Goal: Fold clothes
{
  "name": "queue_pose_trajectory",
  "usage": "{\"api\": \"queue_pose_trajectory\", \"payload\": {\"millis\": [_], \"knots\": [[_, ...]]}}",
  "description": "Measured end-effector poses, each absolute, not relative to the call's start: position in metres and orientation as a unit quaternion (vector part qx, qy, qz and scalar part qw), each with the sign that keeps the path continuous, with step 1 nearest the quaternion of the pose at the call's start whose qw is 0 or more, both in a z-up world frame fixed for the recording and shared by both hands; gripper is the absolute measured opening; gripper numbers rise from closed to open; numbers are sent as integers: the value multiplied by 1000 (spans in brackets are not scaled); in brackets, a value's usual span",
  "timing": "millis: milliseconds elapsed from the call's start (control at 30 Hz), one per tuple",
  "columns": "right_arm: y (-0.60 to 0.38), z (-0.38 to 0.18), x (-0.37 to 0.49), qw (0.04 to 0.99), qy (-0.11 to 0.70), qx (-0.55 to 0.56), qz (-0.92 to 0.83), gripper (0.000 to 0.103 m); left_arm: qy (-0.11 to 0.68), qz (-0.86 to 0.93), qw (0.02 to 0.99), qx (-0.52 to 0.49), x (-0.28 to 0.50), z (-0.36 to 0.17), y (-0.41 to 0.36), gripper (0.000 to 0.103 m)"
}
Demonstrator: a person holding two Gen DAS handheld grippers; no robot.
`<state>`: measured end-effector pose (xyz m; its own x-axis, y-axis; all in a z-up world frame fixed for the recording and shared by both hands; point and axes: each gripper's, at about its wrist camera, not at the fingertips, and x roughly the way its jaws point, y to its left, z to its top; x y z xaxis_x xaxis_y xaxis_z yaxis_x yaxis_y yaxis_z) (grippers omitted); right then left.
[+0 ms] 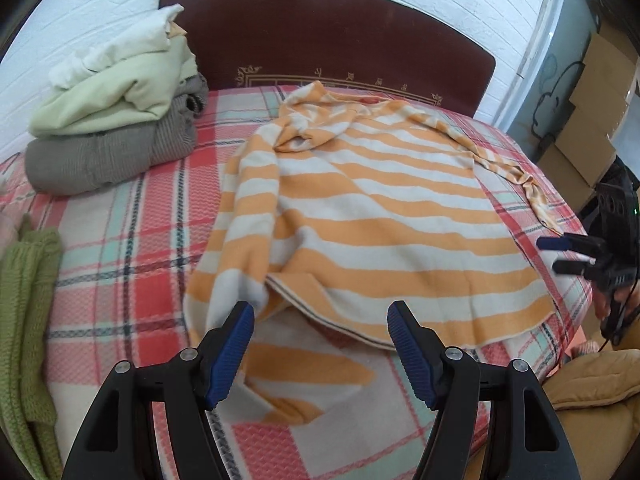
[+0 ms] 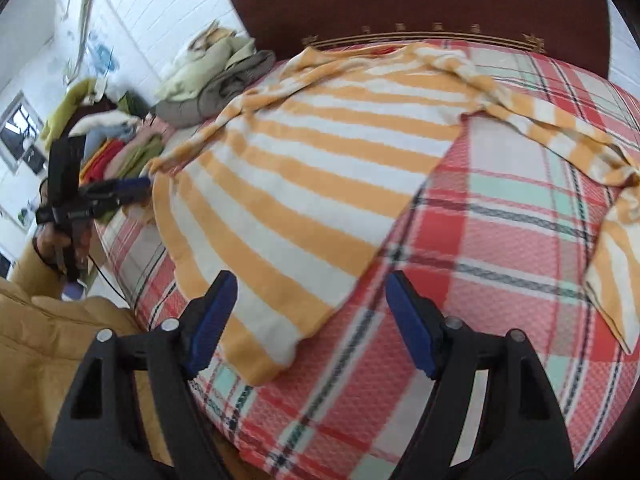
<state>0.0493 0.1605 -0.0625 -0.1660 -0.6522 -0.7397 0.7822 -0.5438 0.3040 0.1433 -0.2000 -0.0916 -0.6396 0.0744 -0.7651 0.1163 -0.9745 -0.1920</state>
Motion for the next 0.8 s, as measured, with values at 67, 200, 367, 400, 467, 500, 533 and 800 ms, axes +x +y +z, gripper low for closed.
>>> {"api": "queue_pose_trajectory", "payload": {"millis": [67, 200, 367, 400, 467, 500, 533, 800], "knots": [[136, -63, 64, 489, 95, 429, -753, 78, 111, -903, 16, 414, 153, -88, -204, 71], [97, -63, 78, 518, 111, 418, -738, 78, 105, -905, 42, 409, 174, -88, -211, 72], [73, -78, 83, 516, 112, 435, -729, 78, 95, -888, 79, 443, 182, -112, -217, 77], [70, -80, 85, 514, 114, 439, -728, 78, 97, -887, 80, 445, 182, -117, -218, 76], [64, -83, 89, 509, 124, 443, -727, 78, 110, -887, 80, 440, 180, -122, -222, 64], [63, -83, 91, 509, 128, 443, -727, 78, 115, -888, 81, 439, 178, -122, -223, 49], [62, -83, 92, 509, 131, 443, -726, 78, 118, -887, 82, 439, 176, -123, -225, 39], [64, -80, 96, 499, 132, 440, -734, 78, 88, -885, 181, 420, 174, -93, -270, 8]]}}
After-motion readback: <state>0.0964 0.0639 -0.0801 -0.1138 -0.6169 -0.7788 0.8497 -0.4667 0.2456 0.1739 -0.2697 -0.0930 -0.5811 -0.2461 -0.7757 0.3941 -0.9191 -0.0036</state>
